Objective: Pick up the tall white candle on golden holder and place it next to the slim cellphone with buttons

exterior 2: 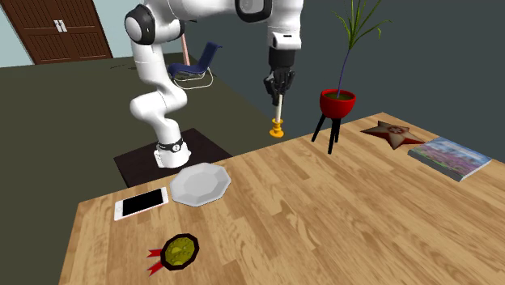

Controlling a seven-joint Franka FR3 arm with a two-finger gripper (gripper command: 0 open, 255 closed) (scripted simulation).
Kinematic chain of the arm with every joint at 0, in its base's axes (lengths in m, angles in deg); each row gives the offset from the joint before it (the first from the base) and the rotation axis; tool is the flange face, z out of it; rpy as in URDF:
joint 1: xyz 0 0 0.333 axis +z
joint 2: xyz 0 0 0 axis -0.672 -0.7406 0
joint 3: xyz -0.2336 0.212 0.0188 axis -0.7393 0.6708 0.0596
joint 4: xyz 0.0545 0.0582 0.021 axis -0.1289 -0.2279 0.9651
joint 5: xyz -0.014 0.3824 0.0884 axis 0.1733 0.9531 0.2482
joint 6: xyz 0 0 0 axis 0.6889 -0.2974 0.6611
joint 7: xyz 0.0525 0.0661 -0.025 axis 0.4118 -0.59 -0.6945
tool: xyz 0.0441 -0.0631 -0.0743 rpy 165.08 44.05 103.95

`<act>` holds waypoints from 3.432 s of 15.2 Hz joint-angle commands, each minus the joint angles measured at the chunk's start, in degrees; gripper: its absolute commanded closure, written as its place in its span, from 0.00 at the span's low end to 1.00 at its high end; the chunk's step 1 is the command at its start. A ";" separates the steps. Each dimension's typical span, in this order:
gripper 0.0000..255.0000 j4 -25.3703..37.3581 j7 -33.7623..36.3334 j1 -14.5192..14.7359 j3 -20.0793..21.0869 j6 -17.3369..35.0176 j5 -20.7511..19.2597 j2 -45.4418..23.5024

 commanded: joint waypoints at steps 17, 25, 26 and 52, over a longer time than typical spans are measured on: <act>1.00 -25.07 -24.88 -9.34 -15.12 1.72 1.98 23.66; 1.00 -28.82 -35.74 -13.17 -23.02 1.16 -1.26 28.07; 1.00 -29.01 -37.11 -13.66 -24.04 1.10 -1.73 28.36; 1.00 -19.38 -70.16 -22.78 -49.14 4.05 -7.51 17.98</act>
